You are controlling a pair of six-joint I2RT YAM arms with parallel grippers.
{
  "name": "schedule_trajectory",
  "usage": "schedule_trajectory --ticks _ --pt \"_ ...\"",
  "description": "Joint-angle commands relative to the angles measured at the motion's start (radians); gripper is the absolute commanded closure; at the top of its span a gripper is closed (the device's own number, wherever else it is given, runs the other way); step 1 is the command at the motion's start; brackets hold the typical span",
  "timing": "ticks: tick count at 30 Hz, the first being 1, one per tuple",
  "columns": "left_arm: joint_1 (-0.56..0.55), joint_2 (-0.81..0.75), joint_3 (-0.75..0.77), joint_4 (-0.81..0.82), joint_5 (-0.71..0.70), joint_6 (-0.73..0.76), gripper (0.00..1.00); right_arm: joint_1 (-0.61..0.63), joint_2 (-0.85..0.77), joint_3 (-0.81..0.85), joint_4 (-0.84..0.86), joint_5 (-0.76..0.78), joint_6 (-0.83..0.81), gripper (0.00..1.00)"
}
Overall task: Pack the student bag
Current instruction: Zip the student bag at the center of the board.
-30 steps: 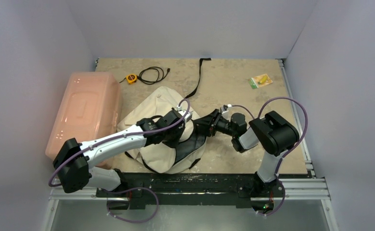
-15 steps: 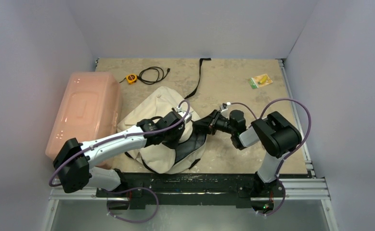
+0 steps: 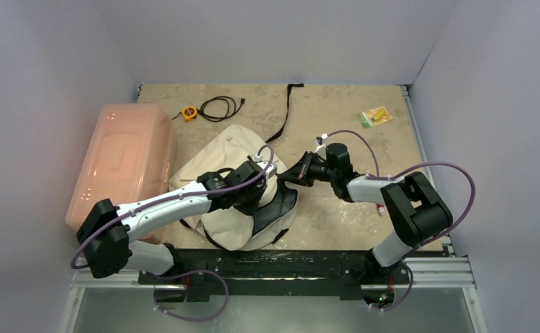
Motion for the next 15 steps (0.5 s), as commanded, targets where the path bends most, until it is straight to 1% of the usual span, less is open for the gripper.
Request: schedule_trajectory --ticks 1,2,3,4,6,7,10,13,15 --pt "-0.001 0.011 -0.005 -0.053 0.049 0.006 0.85 -0.006 -0.092 0.085 -0.287 0.074 -0.297 1.0" --pt "0.0 0.012 0.004 -0.059 0.074 0.008 0.75 -0.006 -0.104 0.1 -0.331 0.091 -0.349 1.0" --pt "0.002 0.004 0.012 -0.062 0.086 0.009 0.6 -0.006 -0.11 0.118 -0.382 0.109 -0.394 1.0" --pt "0.009 -0.008 0.022 -0.061 0.107 0.011 0.49 -0.005 -0.11 0.133 -0.417 0.11 -0.435 1.0" --pt "0.04 -0.031 0.061 -0.062 0.164 0.01 0.32 -0.005 -0.101 0.152 -0.46 0.085 -0.497 1.0" --pt "0.067 -0.042 0.084 -0.06 0.201 0.004 0.28 -0.005 -0.098 0.158 -0.475 0.08 -0.522 1.0" --pt "0.168 -0.053 0.155 -0.03 0.296 -0.048 0.26 -0.005 -0.095 0.157 -0.489 0.057 -0.568 1.0" --pt "0.235 0.0 0.25 -0.029 0.272 -0.129 0.27 -0.006 -0.108 0.148 -0.498 0.066 -0.6 1.0" --pt "0.247 0.079 0.353 -0.042 0.273 -0.127 0.3 -0.005 -0.119 0.144 -0.498 0.068 -0.612 1.0"
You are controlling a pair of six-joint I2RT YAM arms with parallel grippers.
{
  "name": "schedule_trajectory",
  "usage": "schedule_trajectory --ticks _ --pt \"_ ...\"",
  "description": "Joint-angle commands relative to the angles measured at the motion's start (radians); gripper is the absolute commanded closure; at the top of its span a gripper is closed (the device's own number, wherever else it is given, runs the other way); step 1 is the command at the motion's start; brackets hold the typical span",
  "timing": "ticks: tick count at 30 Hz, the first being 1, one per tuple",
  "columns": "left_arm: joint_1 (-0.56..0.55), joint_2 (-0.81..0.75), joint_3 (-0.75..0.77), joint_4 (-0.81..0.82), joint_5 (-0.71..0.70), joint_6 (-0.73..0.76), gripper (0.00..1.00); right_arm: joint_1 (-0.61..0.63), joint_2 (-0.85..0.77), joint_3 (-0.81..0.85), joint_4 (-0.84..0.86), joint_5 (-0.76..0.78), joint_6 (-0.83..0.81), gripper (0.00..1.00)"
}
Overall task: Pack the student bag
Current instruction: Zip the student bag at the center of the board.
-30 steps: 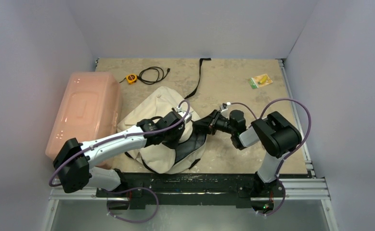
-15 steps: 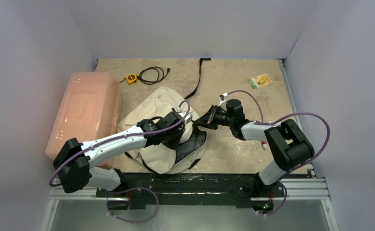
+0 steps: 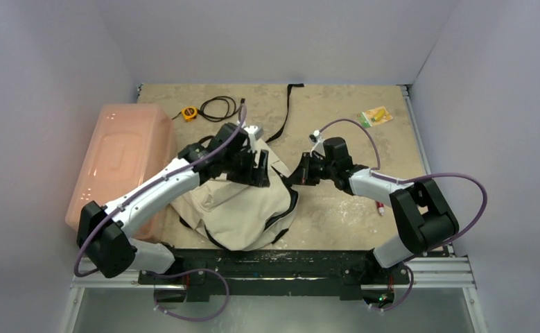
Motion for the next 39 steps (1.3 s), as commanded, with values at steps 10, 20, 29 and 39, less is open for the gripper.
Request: schedule_trajectory --ticks 10,20,29,39 --pt "0.079 0.429 0.39 0.086 -0.07 -0.149 0.26 -0.003 -0.036 0.04 -0.037 -0.013 -0.11 1.0" --pt "0.229 0.66 0.384 0.258 -0.018 -0.244 0.39 0.057 -0.166 -0.109 -0.085 0.101 -0.085 1.0" --pt "0.278 0.709 0.4 0.312 0.039 -0.233 0.39 0.223 -0.587 -0.389 -0.124 0.15 0.137 1.0" --pt "0.273 0.456 0.418 0.243 0.233 -0.138 0.27 0.373 -0.705 -0.363 -0.108 0.185 0.154 1.0"
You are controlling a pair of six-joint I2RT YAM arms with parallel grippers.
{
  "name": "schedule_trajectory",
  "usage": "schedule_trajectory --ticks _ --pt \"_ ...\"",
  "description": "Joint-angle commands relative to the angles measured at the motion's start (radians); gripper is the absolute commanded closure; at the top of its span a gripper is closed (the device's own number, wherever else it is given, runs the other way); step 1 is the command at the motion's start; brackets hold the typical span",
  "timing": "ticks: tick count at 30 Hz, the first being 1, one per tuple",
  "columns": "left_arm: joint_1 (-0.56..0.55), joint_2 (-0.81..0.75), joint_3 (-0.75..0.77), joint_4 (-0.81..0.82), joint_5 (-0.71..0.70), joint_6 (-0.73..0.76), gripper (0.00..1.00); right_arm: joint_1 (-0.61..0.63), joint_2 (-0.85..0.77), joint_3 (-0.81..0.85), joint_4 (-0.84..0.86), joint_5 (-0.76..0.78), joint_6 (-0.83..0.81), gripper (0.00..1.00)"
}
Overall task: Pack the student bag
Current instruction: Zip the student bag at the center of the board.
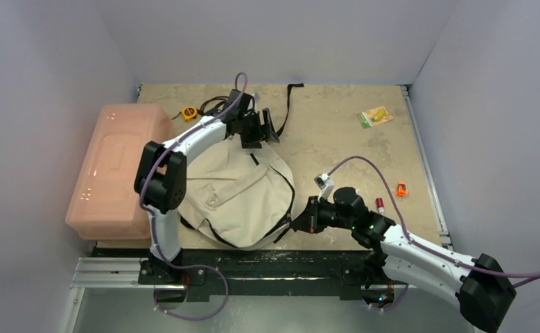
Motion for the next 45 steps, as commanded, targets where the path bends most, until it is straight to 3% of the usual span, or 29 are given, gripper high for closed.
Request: schedule_trajectory --ticks 1,5,8,11,14,17,22,26,33,39,45 --pt "0.008 -0.267 -0.082 0.012 0.116 0.058 0.25 0.009 0.047 0.088 0.022 -0.037 -0.019 1.0" --pt "-0.014 -0.508 -0.263 -0.038 0.162 0.047 0.25 0.009 0.068 0.164 0.027 -0.05 -0.071 1.0" --pt "-0.046 -0.682 -0.441 -0.03 0.194 -0.055 0.34 0.009 0.064 0.178 0.056 -0.081 -0.102 1.0" --pt "-0.122 -0.808 -0.641 0.072 0.19 -0.283 0.52 0.009 0.051 0.156 0.12 -0.115 -0.119 1.0" --pt "-0.227 -0.84 -0.765 0.113 0.123 -0.557 0.56 0.009 0.035 0.142 0.142 -0.111 -0.132 1.0" --pt "-0.276 -0.826 -0.865 0.278 0.129 -0.773 0.6 0.009 0.024 0.125 0.161 -0.121 -0.145 1.0" --pt "-0.309 -0.762 -0.868 0.317 0.124 -0.939 0.51 0.009 0.004 0.088 0.164 -0.132 -0.172 1.0" --pt "-0.332 -0.724 -0.867 0.337 0.181 -1.032 0.51 0.009 0.01 0.075 0.149 -0.14 -0.212 1.0" --pt "-0.367 -0.782 -0.778 0.112 0.108 -1.075 0.5 0.009 0.037 0.065 0.161 -0.204 -0.271 1.0" --pt "-0.385 -0.682 -0.67 -0.083 0.14 -1.033 0.56 0.009 0.089 0.088 0.145 -0.241 -0.3 1.0" --pt "-0.409 -0.655 -0.657 -0.099 0.118 -1.032 0.57 0.009 0.041 0.07 0.155 -0.245 -0.289 1.0"
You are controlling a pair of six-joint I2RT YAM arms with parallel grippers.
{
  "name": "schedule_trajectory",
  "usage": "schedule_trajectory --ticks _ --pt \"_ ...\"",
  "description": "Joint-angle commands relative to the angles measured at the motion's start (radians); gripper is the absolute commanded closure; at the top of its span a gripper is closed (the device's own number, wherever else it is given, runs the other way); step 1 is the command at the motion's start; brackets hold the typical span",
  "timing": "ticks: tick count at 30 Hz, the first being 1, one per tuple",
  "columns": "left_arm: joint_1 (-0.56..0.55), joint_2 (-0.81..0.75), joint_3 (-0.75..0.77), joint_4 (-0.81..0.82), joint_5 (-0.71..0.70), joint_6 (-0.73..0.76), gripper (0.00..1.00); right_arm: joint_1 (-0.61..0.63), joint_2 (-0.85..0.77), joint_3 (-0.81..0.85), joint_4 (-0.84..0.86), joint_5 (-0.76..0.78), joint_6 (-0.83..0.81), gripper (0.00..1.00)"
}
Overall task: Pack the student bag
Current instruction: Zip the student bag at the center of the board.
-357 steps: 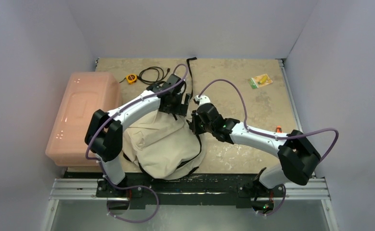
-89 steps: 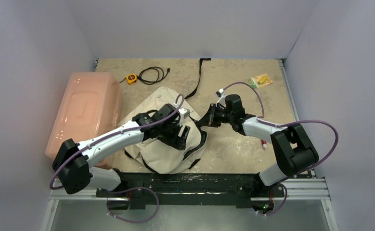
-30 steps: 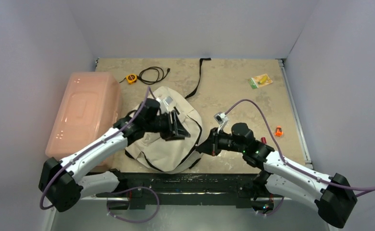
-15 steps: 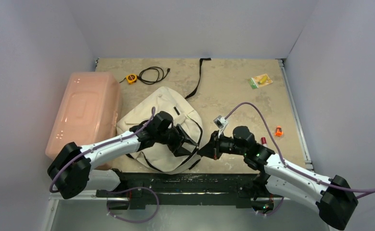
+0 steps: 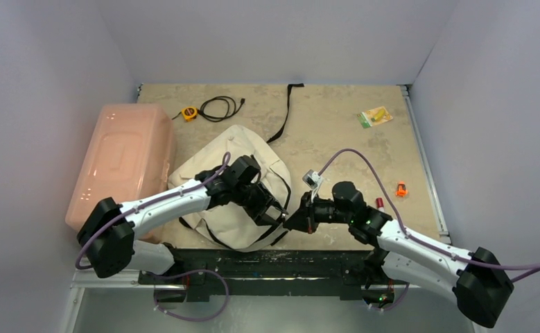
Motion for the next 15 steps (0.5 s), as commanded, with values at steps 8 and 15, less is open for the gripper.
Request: schedule_trajectory --ticks 8,15 --pt "-0.057 0.072 0.051 -0.039 0.016 -0.005 0.57 0.006 -0.034 0.002 0.048 -0.067 -0.034 1.0" --pt "-0.069 0.111 0.078 -0.007 0.003 0.025 0.96 0.006 -0.032 0.017 -0.021 -0.03 -0.06 0.95"
